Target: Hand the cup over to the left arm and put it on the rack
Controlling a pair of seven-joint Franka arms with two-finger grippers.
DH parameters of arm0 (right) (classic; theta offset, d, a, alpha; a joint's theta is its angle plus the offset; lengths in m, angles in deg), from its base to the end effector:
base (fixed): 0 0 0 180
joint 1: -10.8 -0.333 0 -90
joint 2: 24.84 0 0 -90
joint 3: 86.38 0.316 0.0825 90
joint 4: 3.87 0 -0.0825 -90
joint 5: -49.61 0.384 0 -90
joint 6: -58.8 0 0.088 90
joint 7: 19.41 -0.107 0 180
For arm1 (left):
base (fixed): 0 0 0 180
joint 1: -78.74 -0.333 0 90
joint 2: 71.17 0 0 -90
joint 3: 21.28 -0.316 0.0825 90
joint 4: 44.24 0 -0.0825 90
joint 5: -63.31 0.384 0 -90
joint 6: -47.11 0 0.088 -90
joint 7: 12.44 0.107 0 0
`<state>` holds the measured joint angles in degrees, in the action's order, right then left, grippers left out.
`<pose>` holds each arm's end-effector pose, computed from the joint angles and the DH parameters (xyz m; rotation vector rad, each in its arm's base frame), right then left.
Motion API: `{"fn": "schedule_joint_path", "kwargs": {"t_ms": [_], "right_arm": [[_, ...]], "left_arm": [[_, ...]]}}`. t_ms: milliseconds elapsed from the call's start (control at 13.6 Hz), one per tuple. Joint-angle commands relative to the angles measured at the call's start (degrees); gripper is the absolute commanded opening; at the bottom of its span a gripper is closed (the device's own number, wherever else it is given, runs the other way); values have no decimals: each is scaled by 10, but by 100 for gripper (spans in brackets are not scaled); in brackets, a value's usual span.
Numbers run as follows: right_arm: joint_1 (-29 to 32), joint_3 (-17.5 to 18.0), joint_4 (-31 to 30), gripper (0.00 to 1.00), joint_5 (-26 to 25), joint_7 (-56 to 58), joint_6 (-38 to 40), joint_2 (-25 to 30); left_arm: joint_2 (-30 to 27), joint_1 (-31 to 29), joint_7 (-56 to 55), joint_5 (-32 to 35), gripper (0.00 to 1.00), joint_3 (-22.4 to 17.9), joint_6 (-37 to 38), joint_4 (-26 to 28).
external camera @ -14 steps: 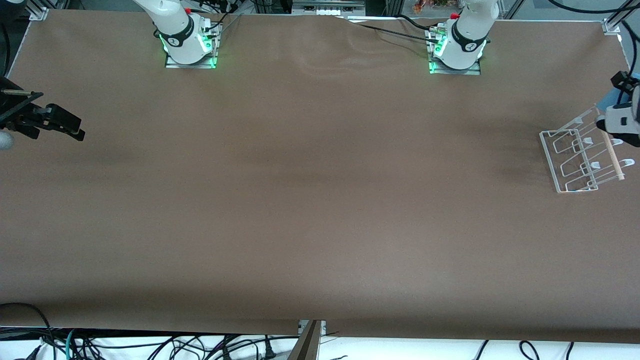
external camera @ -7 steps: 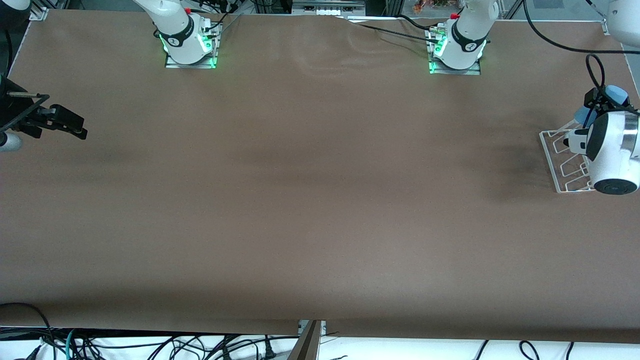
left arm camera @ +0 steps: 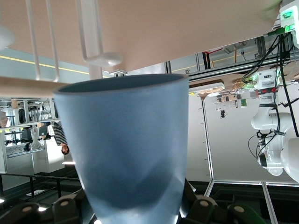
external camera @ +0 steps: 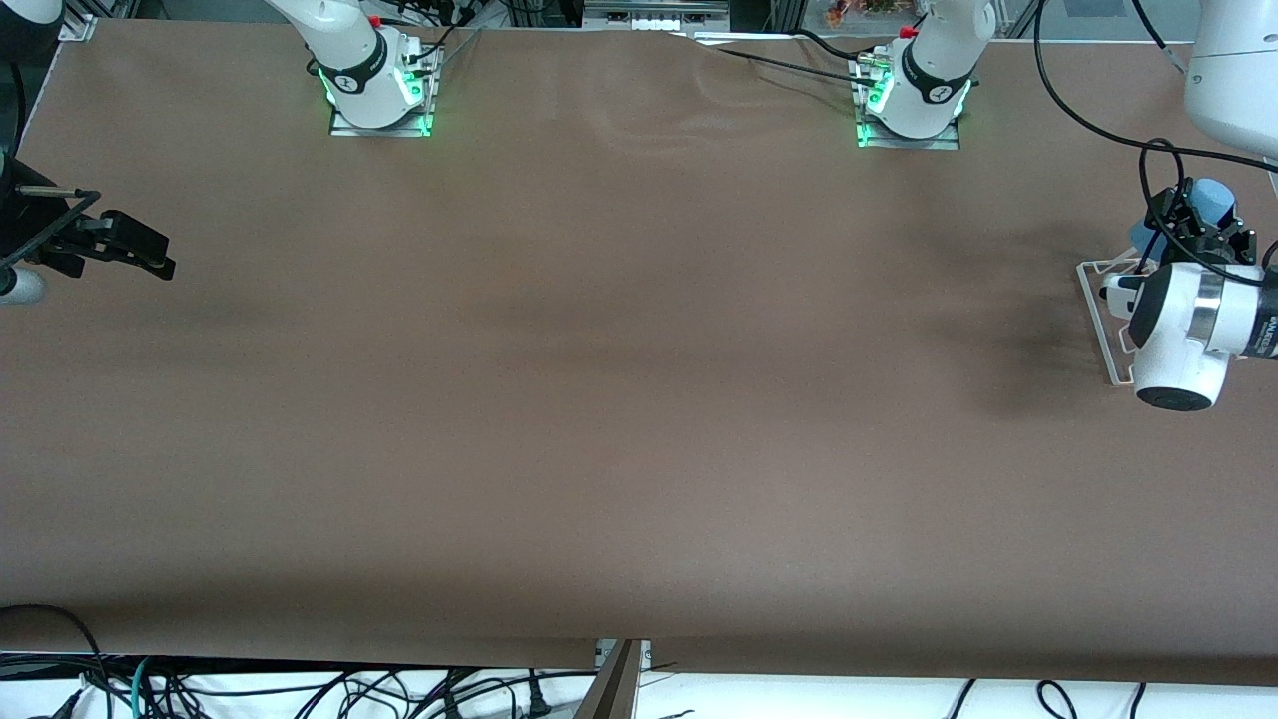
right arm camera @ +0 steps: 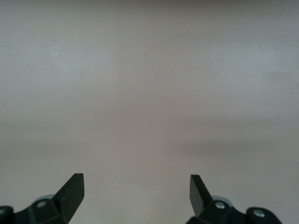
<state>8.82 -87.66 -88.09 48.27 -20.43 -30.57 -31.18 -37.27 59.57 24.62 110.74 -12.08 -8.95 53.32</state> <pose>0.5874 0.0054 0.6079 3.1153 -0.0085 -0.0317 0.5056 0.2015 0.2725 -2.1012 0.6274 1.9382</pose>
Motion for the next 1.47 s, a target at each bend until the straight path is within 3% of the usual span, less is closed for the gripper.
{"fn": "schedule_joint_path", "kwargs": {"t_ms": [0,954,1028,1174,1248,1394], "right_arm": [[2,6,8,100,-8,9,7,-2],[2,7,8,100,-8,11,7,-2],[2,7,8,100,-8,11,7,-2],[2,7,8,100,-8,11,6,-2],[2,7,8,100,-8,11,6,-2],[2,6,8,100,-8,11,6,-2]], "left_arm": [[10,5,6,29,0,-1,17,-18],[42,-4,-11,41,0,-3,-4,-18],[44,-4,-14,41,14,-3,-5,-18],[49,-4,-15,42,55,-3,-5,-19],[49,-4,-15,43,100,-4,-7,-19],[49,-1,-15,44,100,-5,-5,-20]]}}
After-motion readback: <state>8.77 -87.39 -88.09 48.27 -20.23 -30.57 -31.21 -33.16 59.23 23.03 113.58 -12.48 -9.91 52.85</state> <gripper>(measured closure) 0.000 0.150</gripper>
